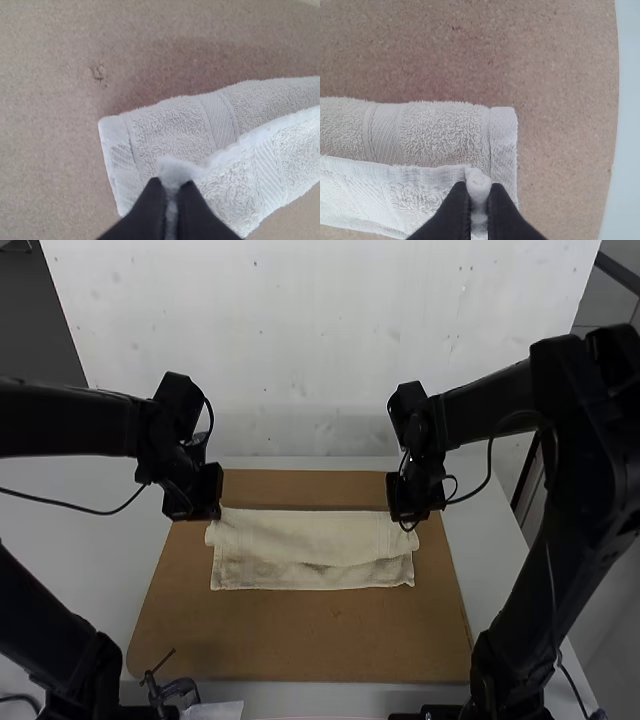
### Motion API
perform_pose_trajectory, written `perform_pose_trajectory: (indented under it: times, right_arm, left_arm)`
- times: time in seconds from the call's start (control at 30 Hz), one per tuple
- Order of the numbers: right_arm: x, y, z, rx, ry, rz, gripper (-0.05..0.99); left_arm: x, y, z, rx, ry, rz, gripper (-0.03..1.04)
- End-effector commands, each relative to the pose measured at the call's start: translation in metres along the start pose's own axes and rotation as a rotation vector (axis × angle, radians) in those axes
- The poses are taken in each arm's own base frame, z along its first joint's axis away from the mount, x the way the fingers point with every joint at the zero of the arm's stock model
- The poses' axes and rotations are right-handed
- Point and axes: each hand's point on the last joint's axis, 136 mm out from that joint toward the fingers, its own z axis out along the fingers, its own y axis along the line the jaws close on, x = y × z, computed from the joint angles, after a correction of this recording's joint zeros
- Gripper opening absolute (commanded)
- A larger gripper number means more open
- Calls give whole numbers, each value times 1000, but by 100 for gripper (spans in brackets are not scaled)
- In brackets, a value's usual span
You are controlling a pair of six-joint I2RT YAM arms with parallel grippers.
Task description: Fold the towel.
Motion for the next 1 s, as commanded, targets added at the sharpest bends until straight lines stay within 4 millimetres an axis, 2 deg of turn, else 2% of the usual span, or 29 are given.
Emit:
perform_pose_trajectory:
  times: [0.0, 0.17, 0.3, 0.4, 0.53, 0.73, 0.97]
  right_arm:
    - [4, 3, -16, -13, -27, -24, 1]
    - [22, 2, -21, -13, -3, -36, 1]
    - [34, 1, -21, -13, 4, -39, 1]
    - [34, -1, -17, -9, 2, -27, 1]
    - [26, -2, -9, -3, -19, -7, 1]
    - [10, -4, 8, 12, -28, 13, 1]
    - [-6, -11, 26, 25, -25, 50, 1]
  left_arm:
    - [23, -8, -1, 30, 23, 27, 0]
    - [48, -14, -6, 40, 59, 40, 0]
    - [52, -15, -13, 55, 36, 49, 0]
    - [54, -13, -11, 48, 41, 39, 0]
    - [40, -6, 0, 39, 16, 10, 0]
    - [24, 1, 28, 30, -1, -13, 0]
    - [-3, 7, 41, 25, -46, -37, 0]
